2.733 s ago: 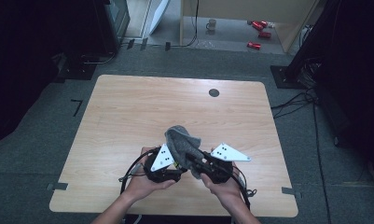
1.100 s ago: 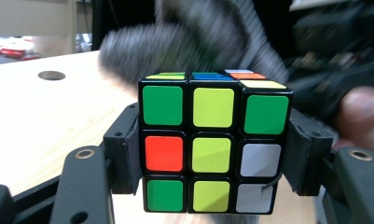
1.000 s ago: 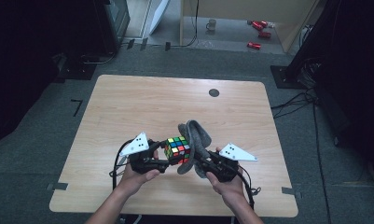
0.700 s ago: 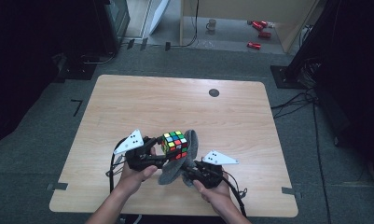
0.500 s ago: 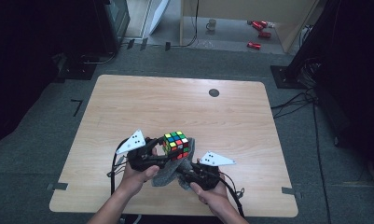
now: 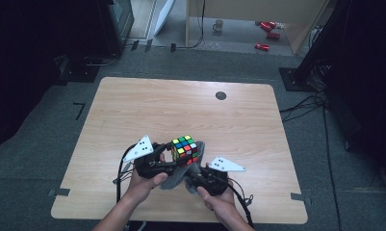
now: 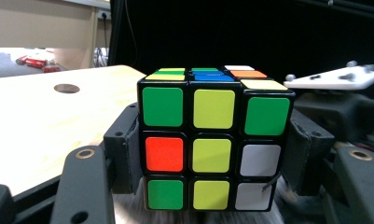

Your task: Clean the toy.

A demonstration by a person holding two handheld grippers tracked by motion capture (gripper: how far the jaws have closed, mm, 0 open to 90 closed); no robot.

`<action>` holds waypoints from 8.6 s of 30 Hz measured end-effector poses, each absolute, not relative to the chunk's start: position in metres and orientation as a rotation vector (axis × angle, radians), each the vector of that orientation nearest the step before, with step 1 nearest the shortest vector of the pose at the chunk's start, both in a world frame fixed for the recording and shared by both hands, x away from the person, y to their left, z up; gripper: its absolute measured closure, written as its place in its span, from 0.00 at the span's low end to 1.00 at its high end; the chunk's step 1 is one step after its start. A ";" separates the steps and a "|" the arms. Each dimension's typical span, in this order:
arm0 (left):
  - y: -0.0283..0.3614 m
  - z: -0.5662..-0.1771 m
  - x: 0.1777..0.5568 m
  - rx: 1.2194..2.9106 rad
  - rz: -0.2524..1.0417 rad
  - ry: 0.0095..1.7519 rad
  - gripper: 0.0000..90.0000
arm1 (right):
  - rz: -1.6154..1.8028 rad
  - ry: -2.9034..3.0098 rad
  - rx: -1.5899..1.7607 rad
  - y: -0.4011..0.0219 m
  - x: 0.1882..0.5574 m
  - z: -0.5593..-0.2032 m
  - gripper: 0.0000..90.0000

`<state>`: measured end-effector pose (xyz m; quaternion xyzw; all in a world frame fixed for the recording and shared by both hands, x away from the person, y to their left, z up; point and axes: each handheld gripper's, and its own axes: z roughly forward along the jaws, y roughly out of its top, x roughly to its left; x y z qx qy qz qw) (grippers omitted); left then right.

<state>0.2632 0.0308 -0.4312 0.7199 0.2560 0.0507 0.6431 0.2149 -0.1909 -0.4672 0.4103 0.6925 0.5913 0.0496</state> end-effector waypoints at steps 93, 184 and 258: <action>0.014 -0.428 0.258 1.646 0.100 0.780 0.39 | 1.535 1.932 0.996 -0.194 0.210 -0.458 0.31; 0.003 -0.430 0.270 1.595 -0.110 0.494 0.96 | 1.414 1.935 1.117 -0.263 0.206 -0.482 0.38; -0.012 -0.458 0.283 1.762 -0.195 0.552 0.96 | 1.655 1.827 1.045 -0.276 0.194 -0.445 0.38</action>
